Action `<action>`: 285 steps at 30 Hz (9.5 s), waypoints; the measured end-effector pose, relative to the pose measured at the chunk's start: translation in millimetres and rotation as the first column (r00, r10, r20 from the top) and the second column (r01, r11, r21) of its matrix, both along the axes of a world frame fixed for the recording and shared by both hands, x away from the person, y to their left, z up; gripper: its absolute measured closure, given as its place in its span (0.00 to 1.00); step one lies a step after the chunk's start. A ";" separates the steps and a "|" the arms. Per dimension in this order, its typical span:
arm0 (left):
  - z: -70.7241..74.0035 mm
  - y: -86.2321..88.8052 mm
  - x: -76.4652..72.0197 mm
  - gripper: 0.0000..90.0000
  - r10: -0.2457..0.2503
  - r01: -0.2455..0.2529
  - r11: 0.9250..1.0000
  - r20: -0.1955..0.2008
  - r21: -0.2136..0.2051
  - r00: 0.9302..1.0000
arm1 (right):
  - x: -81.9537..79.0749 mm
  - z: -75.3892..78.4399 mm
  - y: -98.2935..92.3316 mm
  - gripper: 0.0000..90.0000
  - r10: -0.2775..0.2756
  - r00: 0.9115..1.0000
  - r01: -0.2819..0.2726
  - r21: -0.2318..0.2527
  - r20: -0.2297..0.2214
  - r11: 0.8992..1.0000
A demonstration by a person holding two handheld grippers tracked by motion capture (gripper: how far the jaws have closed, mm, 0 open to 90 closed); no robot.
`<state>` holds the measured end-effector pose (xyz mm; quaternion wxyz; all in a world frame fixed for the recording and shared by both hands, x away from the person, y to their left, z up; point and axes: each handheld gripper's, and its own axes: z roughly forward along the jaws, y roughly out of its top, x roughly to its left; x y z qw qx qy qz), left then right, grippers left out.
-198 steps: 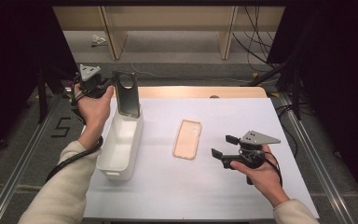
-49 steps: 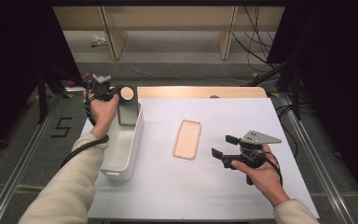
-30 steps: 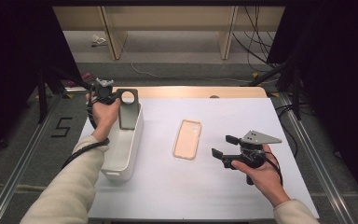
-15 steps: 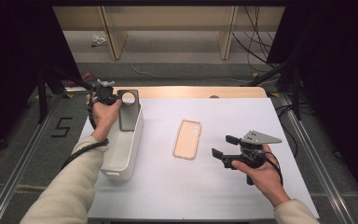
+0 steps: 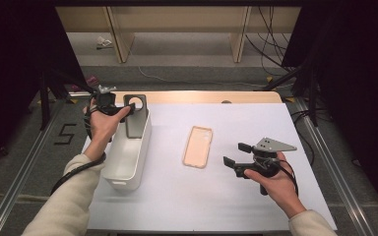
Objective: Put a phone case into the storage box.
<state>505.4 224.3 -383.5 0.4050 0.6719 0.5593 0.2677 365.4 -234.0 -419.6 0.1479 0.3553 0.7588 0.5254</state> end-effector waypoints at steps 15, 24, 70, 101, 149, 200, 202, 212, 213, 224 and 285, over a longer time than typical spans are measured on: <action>-8.9 -11.1 -79.4 0.00 -0.263 0.264 0.965 0.076 0.000 0.962 | 0.1 -0.3 -0.7 0.22 -0.006 1.000 0.006 0.000 -0.003 1.000; -18.9 -21.8 -119.2 0.00 -0.325 0.332 0.942 0.125 -0.041 0.937 | -1.0 1.0 -3.8 0.22 -0.021 1.000 0.021 0.000 0.000 1.000; -17.3 -41.9 -131.2 0.01 -0.379 0.385 0.923 0.153 -0.008 0.913 | 15.8 5.0 17.9 0.80 0.067 0.998 -0.066 -0.054 0.009 0.996; -17.9 -43.5 -134.4 0.02 -0.393 0.396 0.918 0.155 0.010 0.906 | 68.5 -48.8 100.3 1.00 0.103 0.963 -0.210 -0.453 -0.250 0.866; -18.4 -44.6 -139.0 0.03 -0.420 0.414 0.908 0.151 0.065 0.895 | 66.8 -23.0 87.5 0.55 0.205 0.960 -0.279 -0.594 -0.190 0.755; -22.2 -43.9 -142.5 0.03 -0.431 0.422 0.902 0.148 0.094 0.890 | 66.9 -38.5 143.2 0.42 0.368 0.901 -0.365 -0.858 -0.229 0.360; -22.3 -44.1 -142.5 0.03 -0.433 0.423 0.901 0.146 0.098 0.889 | 66.1 -38.4 144.5 0.45 0.368 0.899 -0.369 -0.861 -0.237 0.349; -22.2 -45.2 -143.0 0.03 -0.436 0.424 0.900 0.147 0.103 0.888 | 62.4 -38.3 148.8 0.66 0.391 0.875 -0.414 -0.858 -0.284 0.304; -22.2 -45.2 -143.0 0.03 -0.436 0.425 0.900 0.146 0.103 0.888 | 62.0 -38.1 149.2 0.68 0.390 0.874 -0.418 -0.857 -0.290 0.302; -22.4 -44.9 -142.8 0.03 -0.437 0.425 0.899 0.145 0.103 0.888 | 61.9 -37.8 148.9 0.79 0.398 0.860 -0.452 -0.839 -0.320 0.302; -22.3 -44.5 -142.6 0.04 -0.437 0.426 0.899 0.146 0.100 0.888 | 60.8 -37.2 151.3 0.97 0.445 0.822 -0.486 -0.844 -0.354 0.226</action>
